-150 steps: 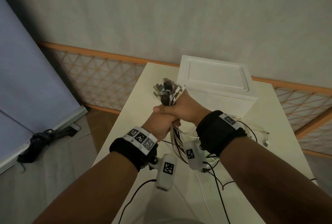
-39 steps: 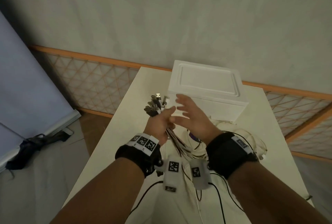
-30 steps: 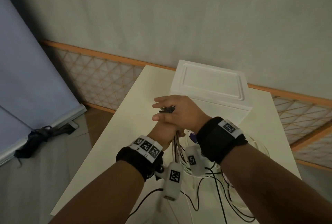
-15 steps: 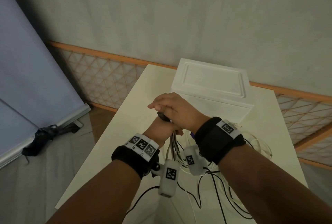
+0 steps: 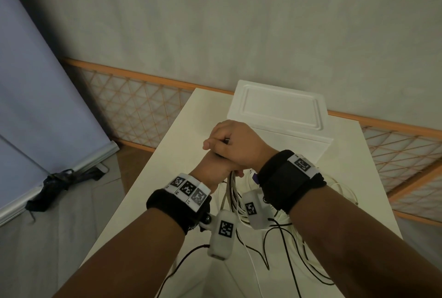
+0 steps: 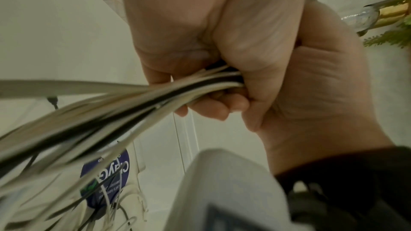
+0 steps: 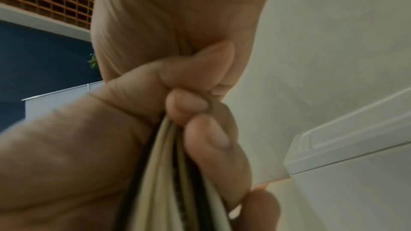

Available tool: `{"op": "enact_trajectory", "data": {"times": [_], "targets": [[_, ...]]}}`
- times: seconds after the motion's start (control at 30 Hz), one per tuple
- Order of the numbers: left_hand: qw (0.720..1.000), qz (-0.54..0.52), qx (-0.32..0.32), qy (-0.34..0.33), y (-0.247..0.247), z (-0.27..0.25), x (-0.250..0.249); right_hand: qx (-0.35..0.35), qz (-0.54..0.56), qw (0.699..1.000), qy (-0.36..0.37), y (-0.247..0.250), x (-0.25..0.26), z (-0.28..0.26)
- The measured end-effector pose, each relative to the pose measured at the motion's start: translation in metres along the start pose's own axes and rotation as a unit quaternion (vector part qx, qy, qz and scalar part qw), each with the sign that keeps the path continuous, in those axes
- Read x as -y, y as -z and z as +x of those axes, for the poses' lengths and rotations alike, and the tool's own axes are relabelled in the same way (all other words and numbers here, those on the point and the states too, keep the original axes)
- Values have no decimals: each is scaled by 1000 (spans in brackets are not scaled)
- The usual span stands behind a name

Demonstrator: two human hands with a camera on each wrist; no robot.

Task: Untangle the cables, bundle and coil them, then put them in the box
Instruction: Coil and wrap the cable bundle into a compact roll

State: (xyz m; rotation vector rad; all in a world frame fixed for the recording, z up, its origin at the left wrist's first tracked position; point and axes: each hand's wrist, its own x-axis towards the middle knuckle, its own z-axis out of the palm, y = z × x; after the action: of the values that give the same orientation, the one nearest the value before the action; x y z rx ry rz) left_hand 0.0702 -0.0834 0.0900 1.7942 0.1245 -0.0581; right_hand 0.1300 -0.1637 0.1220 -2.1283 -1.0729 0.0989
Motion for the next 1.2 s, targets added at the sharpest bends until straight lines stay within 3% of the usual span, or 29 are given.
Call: {"op": "enact_trajectory", "data": {"times": [0.07, 0.17, 0.27, 0.43, 0.53, 0.6, 0.67, 0.73, 0.97, 1.13, 1.2], "targets": [[1000, -8, 5, 10, -2, -1, 1, -25, -55, 998, 5, -2, 2, 1], [1000, -27, -4, 13, 1, 1, -2, -101, -46, 994, -1, -6, 3, 3], [1000, -7, -1, 8, 8, 3, -4, -82, -39, 995, -29, -6, 7, 7], [1000, 19, 22, -11, 14, 9, 1, -108, -34, 993, -13, -9, 12, 11], [1000, 5, -1, -19, 20, 11, 2, -120, 75, 990, -9, -7, 13, 5], [994, -102, -25, 2, 27, 15, 4, -127, 197, 970, -61, -6, 3, -1], [979, -200, -44, 7, 32, 22, 10, -89, 297, 941, -134, -10, -4, -6], [974, -217, -64, 27, 33, 27, 13, -47, 336, 927, -161, -20, -2, -9], [968, -213, -126, 48, 31, 30, 24, -9, 316, 937, -146, -34, -2, -10], [964, -256, -63, 18, 43, 31, 25, -19, 275, 950, -144, -42, 2, -6], [959, -283, -34, -5, 52, 32, 29, -30, 188, 971, -147, -43, 0, -3]]}}
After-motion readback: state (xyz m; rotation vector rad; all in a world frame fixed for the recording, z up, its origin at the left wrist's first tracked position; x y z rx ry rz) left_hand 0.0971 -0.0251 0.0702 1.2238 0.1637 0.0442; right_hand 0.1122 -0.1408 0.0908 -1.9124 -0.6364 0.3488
